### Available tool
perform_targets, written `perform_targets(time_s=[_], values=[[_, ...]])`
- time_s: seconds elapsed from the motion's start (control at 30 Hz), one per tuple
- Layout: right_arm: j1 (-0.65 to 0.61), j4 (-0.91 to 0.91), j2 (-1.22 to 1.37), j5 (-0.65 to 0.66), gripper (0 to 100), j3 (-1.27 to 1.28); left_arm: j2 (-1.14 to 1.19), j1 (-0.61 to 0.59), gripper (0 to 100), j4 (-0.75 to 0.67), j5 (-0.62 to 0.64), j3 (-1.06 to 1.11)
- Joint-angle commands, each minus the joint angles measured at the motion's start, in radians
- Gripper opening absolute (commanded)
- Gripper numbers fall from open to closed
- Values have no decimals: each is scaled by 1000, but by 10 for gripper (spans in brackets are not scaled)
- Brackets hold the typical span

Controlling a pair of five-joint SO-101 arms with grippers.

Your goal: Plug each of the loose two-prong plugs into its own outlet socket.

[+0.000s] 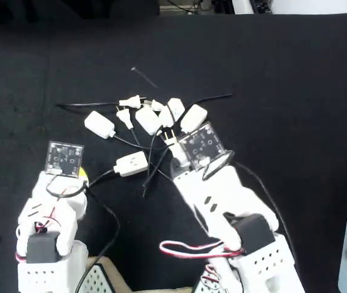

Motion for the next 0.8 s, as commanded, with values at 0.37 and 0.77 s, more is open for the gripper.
perform_targets(time_s=[0.37,0.77], values=[[-267,-173,-8,-74,11,-5,-9,21,84,-344,180,-82],[-292,-242,-12,-68,11,62,-9,208,189,-285,305,-97]])
